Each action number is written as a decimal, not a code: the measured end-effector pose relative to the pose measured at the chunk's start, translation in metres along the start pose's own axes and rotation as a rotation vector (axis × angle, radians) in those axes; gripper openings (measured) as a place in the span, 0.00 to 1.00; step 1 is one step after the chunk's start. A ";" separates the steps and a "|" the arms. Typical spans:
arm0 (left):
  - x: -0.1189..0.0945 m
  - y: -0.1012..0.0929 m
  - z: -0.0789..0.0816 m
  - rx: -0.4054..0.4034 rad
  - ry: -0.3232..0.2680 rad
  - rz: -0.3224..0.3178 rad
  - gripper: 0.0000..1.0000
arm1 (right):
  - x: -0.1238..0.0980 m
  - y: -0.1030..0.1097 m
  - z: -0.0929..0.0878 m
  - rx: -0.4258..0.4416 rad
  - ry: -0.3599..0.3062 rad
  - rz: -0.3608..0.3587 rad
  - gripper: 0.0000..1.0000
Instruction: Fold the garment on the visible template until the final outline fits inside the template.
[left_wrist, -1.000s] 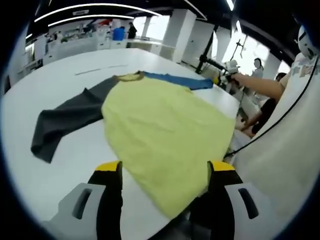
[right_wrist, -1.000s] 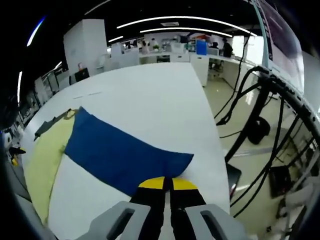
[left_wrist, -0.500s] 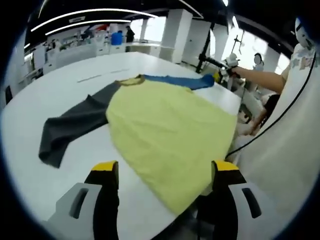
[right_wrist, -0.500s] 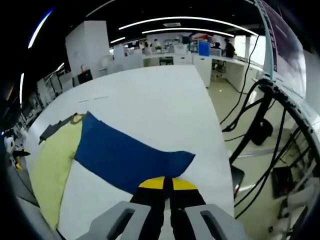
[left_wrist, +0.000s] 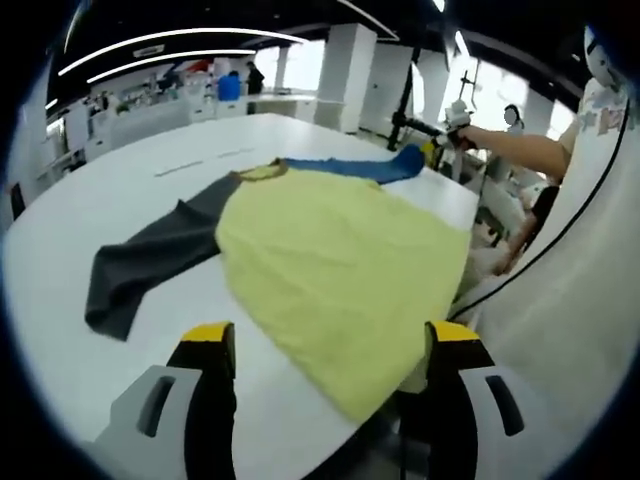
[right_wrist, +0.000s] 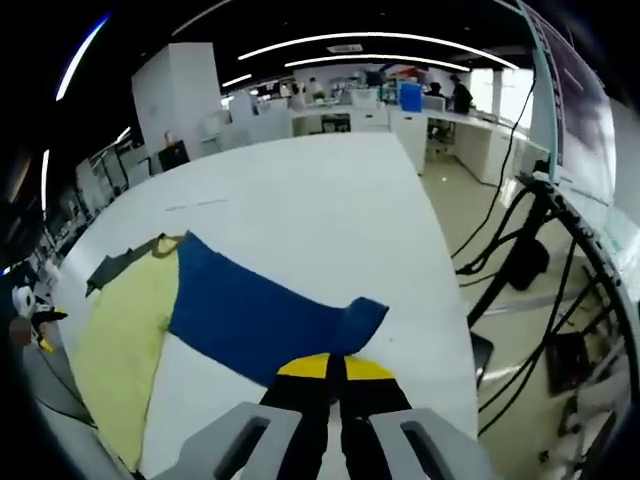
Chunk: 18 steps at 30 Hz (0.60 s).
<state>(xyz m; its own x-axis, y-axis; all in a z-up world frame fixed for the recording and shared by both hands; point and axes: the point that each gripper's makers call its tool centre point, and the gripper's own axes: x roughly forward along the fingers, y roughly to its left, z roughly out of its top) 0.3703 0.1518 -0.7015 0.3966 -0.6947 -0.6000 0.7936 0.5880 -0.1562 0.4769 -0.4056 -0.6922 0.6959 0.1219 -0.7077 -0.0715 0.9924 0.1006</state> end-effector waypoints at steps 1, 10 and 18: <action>0.000 0.000 0.000 0.001 -0.001 -0.001 0.74 | 0.000 0.002 0.001 -0.002 0.001 0.001 0.00; -0.003 0.005 -0.007 0.010 -0.003 -0.010 0.74 | 0.006 0.031 0.006 0.005 0.031 0.038 0.00; -0.006 0.010 -0.008 0.017 -0.004 -0.013 0.73 | 0.017 0.057 0.010 0.021 0.042 0.070 0.00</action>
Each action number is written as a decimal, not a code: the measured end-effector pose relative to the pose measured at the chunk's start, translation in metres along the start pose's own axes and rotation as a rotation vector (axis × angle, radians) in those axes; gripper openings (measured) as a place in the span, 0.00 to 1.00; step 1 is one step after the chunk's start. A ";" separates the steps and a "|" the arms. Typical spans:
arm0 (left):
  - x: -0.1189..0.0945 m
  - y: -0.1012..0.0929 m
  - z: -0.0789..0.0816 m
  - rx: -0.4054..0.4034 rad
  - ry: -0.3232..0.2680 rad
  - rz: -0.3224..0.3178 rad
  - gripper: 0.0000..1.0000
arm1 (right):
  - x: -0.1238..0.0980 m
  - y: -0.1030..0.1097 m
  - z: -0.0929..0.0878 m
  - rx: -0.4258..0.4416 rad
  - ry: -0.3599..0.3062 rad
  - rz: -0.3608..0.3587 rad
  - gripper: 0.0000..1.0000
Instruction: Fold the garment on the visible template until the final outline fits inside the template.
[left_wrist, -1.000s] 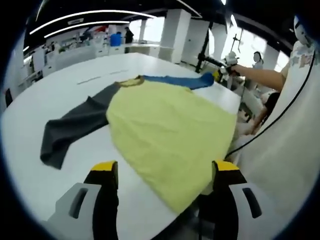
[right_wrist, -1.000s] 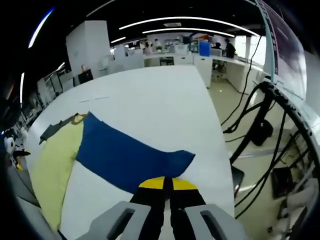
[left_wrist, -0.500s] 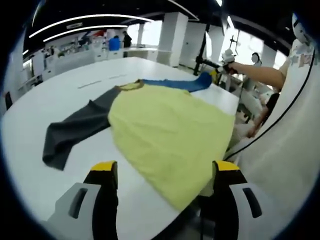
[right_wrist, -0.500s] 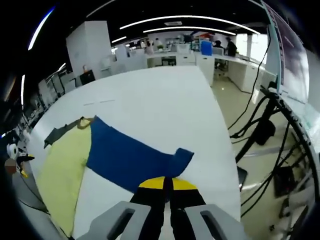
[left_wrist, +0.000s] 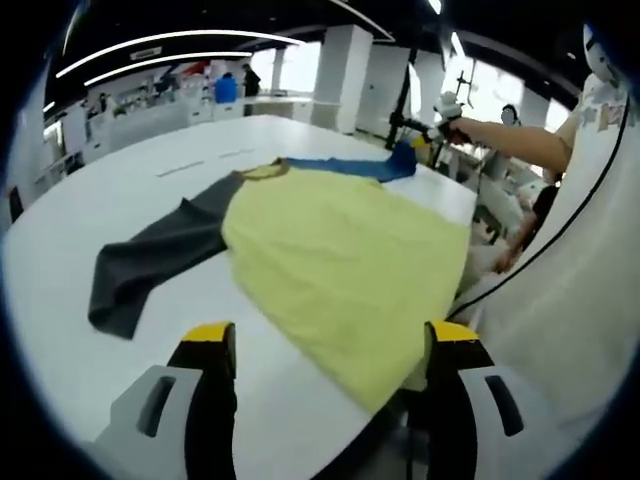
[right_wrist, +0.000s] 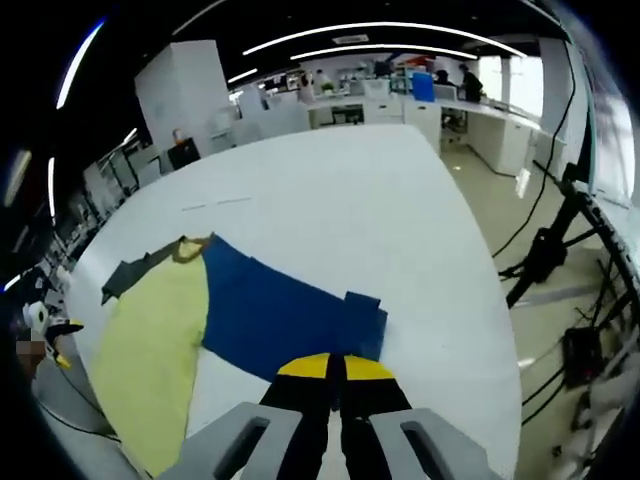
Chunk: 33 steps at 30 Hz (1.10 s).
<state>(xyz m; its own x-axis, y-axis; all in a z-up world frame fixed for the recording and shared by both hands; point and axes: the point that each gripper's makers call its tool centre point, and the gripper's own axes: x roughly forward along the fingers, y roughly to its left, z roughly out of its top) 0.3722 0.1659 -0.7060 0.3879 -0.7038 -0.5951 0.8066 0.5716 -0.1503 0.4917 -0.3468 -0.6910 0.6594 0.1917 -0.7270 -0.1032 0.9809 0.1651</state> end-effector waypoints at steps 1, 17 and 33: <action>0.000 0.000 0.000 0.004 0.002 0.000 0.73 | 0.001 0.001 0.000 0.000 0.000 0.001 0.00; -0.006 0.006 -0.005 0.012 -0.005 -0.007 0.73 | 0.018 0.046 0.010 -0.017 0.011 0.058 0.00; -0.010 0.005 -0.007 0.017 -0.004 -0.003 0.73 | 0.039 0.094 0.014 -0.046 0.039 0.136 0.00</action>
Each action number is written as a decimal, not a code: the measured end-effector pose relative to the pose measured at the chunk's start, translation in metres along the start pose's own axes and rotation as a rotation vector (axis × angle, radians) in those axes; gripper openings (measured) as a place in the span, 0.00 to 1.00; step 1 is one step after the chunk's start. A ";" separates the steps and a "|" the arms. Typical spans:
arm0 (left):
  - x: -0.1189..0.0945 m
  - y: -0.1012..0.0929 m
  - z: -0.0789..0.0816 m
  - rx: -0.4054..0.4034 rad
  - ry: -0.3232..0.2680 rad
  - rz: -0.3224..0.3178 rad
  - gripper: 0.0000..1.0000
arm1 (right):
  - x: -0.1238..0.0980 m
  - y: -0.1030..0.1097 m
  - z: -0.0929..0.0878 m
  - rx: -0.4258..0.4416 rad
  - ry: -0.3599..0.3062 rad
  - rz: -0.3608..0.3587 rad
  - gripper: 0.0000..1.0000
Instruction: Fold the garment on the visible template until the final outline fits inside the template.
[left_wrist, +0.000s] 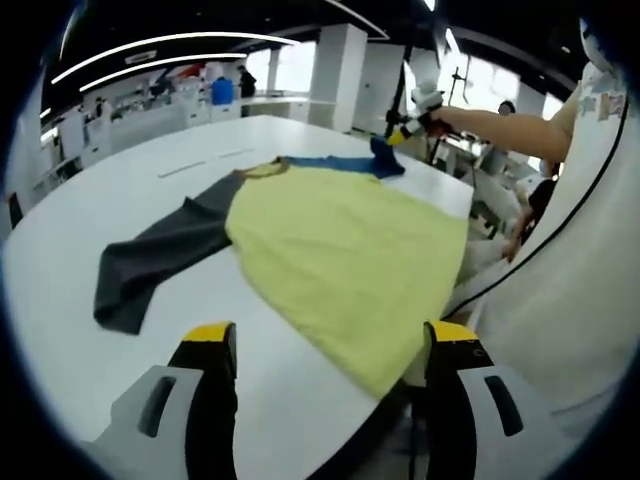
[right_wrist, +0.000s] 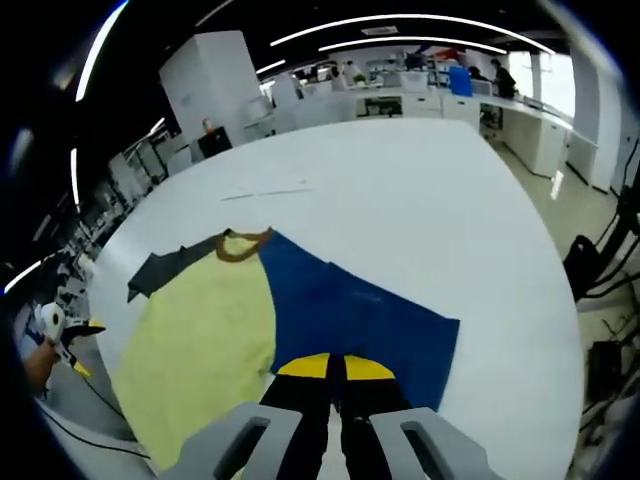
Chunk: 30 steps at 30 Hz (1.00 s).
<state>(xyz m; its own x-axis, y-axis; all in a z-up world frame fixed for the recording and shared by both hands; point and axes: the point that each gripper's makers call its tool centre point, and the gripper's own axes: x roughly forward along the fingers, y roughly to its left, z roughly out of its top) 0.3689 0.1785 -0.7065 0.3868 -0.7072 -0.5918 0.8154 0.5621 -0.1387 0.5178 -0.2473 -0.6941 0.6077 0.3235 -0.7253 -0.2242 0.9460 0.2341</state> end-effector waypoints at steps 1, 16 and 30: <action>-0.001 0.000 0.000 0.000 -0.001 0.001 0.73 | 0.001 0.002 0.001 -0.001 0.000 0.003 0.00; -0.003 0.001 -0.004 -0.006 0.000 0.014 0.72 | 0.029 0.034 0.023 -0.041 0.019 0.075 0.00; -0.005 0.006 -0.006 -0.018 -0.002 0.023 0.72 | 0.058 0.081 0.036 -0.092 0.043 0.147 0.00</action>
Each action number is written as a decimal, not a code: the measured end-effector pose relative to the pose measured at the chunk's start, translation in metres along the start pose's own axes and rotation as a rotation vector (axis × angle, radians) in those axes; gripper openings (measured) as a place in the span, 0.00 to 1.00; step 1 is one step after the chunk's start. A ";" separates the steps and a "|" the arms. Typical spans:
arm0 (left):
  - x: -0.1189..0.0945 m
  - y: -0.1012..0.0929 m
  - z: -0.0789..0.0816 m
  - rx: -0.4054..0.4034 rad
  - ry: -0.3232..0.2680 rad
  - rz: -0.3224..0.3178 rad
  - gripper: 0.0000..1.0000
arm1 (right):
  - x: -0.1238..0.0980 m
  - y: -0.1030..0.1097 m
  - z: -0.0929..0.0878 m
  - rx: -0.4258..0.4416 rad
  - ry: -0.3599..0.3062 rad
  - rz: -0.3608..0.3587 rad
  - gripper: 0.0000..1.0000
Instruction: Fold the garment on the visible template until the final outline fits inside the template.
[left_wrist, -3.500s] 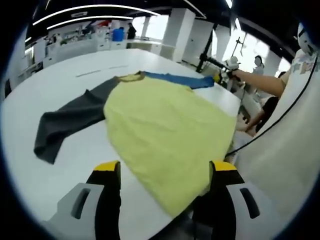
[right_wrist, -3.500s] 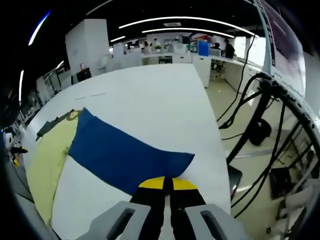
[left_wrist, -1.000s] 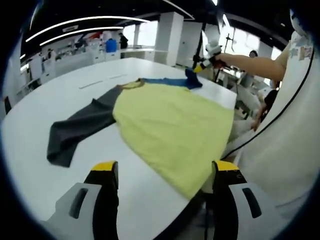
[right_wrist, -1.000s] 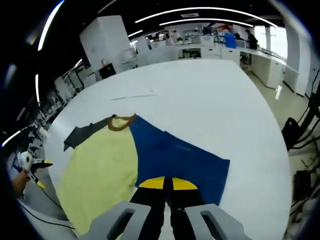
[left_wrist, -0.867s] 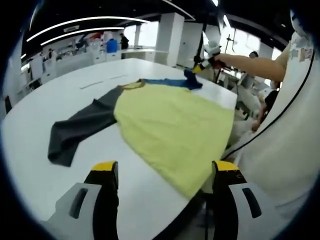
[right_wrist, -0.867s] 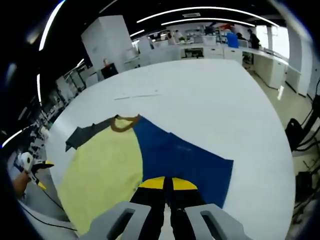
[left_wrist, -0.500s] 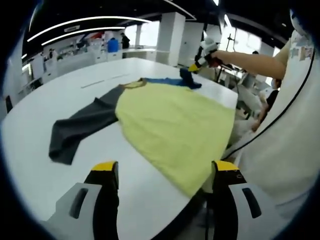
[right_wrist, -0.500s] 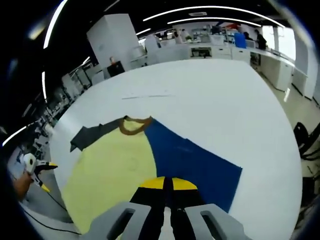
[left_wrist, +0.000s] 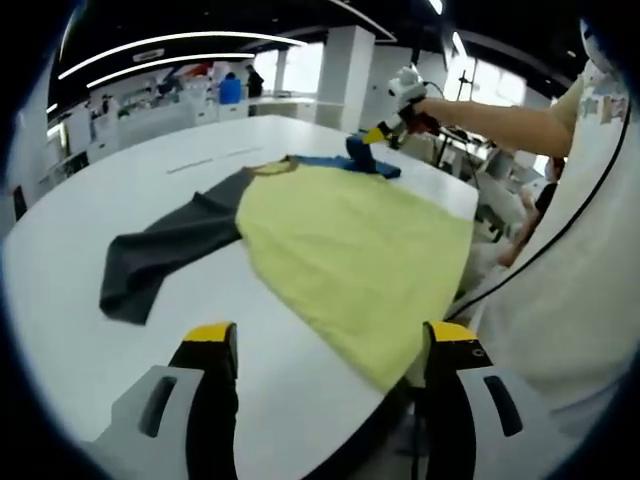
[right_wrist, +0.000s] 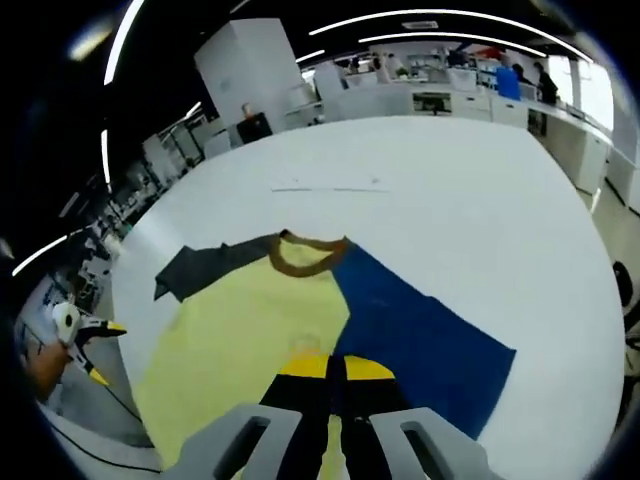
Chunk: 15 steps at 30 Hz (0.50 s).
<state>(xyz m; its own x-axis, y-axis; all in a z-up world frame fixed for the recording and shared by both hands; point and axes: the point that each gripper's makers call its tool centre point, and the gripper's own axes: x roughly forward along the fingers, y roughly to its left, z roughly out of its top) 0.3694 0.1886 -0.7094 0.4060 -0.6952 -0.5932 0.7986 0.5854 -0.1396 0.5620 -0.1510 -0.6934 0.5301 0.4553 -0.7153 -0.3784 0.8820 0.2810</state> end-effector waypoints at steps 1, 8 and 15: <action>0.000 0.000 0.000 -0.003 -0.002 -0.001 0.72 | 0.002 0.002 0.001 -0.002 0.001 0.004 0.00; -0.001 0.001 0.002 -0.011 -0.017 0.000 0.72 | 0.016 0.027 0.008 -0.031 0.015 0.039 0.00; -0.002 0.001 0.001 -0.013 -0.016 0.001 0.72 | 0.029 0.046 0.011 -0.067 0.038 0.059 0.00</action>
<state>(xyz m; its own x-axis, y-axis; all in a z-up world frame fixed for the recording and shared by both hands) 0.3697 0.1896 -0.7076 0.4140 -0.7010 -0.5806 0.7923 0.5916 -0.1494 0.5677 -0.0959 -0.6940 0.4769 0.5000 -0.7229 -0.4586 0.8432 0.2807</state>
